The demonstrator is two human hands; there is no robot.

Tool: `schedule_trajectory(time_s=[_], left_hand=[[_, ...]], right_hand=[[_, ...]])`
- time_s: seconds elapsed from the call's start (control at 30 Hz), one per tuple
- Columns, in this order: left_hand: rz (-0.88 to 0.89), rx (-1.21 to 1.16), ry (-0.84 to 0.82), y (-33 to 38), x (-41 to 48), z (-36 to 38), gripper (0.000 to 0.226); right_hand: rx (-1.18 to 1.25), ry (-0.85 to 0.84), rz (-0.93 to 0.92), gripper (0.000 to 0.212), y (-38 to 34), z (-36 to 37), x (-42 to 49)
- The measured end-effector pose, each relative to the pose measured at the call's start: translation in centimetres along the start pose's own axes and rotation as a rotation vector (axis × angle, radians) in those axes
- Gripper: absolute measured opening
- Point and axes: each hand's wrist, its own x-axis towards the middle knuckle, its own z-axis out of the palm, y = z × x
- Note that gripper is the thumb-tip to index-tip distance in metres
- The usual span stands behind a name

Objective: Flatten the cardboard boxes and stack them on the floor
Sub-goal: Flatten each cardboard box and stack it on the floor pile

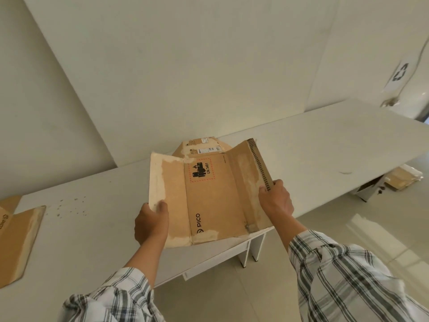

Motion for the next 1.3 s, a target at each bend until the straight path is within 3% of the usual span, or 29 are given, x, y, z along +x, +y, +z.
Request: schedule_trajectory(time_s=[0.5,1.3], left_hand=[[0.09,-0.042,-0.044,21.7,-15.0,16.2,0.038],[0.357,-0.036,-0.265,60.9,-25.5,49.7,0.037]], right_hand=[[0.004,0.082,-0.082,0.042,13.6,-19.8,18.9],[0.019,0.335,0.094,0.048,29.9,-42.6,56.3]])
